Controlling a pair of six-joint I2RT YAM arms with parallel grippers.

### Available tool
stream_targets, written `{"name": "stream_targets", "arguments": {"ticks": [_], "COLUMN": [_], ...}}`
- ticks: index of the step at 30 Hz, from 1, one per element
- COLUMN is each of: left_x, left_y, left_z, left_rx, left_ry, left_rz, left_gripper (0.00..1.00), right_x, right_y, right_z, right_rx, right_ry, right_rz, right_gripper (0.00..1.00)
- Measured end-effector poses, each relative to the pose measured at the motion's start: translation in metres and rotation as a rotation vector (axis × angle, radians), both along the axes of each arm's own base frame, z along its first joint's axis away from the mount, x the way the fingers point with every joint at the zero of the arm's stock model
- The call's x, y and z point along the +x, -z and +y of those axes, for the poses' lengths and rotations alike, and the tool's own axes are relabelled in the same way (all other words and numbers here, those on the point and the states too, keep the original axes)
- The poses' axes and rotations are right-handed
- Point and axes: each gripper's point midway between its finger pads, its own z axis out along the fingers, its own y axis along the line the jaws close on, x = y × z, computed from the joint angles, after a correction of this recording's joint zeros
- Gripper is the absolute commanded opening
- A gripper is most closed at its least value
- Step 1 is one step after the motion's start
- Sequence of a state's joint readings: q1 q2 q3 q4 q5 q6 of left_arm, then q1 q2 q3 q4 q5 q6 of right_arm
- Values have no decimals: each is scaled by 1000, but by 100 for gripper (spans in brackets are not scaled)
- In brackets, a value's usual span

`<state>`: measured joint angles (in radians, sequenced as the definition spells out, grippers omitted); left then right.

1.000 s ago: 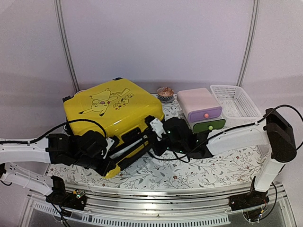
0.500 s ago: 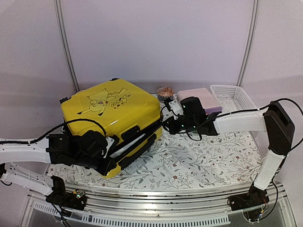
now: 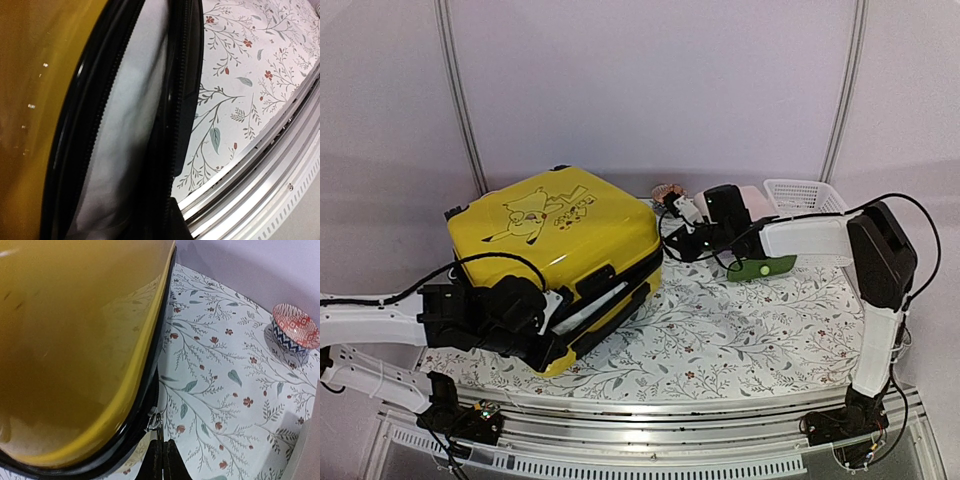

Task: Open, take out, and arrange the luggage
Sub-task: Unzip the zipper of the luggage.

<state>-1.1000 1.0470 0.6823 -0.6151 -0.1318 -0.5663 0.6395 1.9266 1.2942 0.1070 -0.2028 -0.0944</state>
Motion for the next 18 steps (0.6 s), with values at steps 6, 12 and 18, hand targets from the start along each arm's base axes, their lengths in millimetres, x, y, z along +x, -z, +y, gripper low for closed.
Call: {"name": "stream_targets", "arguments": {"ticks": [6,12,18], "left_x": [-1,-1,0], "left_y": [1,2,2], "left_z": [-11,-20,-23], "left_rx": [3,23,45], "left_ry": [24,32,35], "left_rz": [-14,-35,-44], "left_gripper": [0,0,0], "right_x": [31,42,45], "right_y": [3,4,2], "right_z": [20,30,27], "right_rx": [-34,-31,-4], "right_ry": [-79,-136,-161], "right_rz": [-30,-37,-24], "right_gripper": [4,6,15]}}
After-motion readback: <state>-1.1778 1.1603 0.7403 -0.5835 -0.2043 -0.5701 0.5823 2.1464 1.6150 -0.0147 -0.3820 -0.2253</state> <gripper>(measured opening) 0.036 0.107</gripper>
